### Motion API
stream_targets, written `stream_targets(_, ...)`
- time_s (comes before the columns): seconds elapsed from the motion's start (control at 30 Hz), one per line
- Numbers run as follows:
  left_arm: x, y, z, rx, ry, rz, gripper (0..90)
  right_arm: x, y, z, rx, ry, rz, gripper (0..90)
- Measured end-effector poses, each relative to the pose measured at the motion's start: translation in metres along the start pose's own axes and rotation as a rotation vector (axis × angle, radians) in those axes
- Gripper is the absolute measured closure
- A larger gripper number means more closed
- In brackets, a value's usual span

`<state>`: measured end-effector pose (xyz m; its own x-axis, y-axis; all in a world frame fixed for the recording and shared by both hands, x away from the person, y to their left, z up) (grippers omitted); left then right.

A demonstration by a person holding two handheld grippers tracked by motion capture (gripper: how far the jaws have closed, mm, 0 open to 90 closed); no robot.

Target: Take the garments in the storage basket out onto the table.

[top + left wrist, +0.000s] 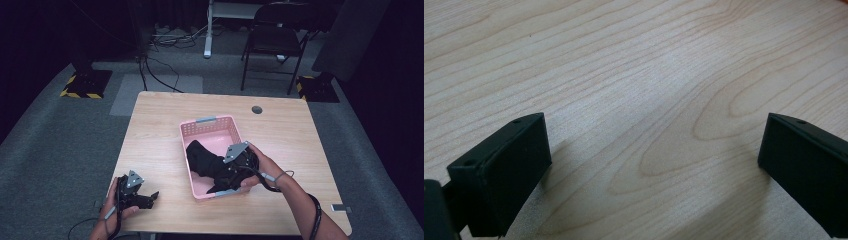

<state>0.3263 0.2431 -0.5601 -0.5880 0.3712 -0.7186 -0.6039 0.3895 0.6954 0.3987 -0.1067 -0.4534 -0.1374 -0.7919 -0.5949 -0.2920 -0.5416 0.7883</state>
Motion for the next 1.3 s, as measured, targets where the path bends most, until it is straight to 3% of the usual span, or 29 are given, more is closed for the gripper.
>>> stream_targets(0.17, 0.000, 0.000, 0.000, 0.001, 0.000, 0.000, 0.0, -0.007, -0.013, -0.002, -0.049, -0.021, 0.023, 3.9)
stream_targets(0.3, 0.000, 0.000, 0.000, 0.000, 0.000, 0.000, 0.0, -0.010, -0.026, -0.005, -0.059, -0.032, 0.050, 3.2)
stream_targets(0.67, 0.000, 0.000, 0.000, 0.000, 0.000, 0.000, 0.0, -0.014, -0.061, -0.015, -0.113, -0.100, 0.167, 1.6)
stream_targets(0.8, 0.000, 0.000, 0.000, 0.000, 0.000, 0.000, 0.0, -0.014, -0.075, -0.013, -0.137, -0.112, 0.218, 1.6)
stream_targets(1.07, 0.000, 0.000, 0.000, 0.000, 0.000, 0.000, 0.0, -0.011, -0.086, -0.016, -0.139, -0.149, 0.230, 2.7)
stream_targets(1.3, 0.000, 0.000, 0.000, 0.000, 0.000, -0.001, 0.0, -0.009, -0.083, -0.017, -0.098, -0.148, 0.191, 20.4)
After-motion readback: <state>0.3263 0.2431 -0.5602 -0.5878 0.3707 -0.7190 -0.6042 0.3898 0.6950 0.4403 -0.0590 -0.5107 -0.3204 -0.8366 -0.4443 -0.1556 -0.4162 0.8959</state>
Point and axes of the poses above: each handheld gripper's, and its own axes: y roughly backward along the jaws, x roughly out of its underside, z roughly to its left, the point moved 2 cm from there along -y, roughly forward along the jaws, and after that the axes turned 3 degrees about -z, right-handed, at the moved point
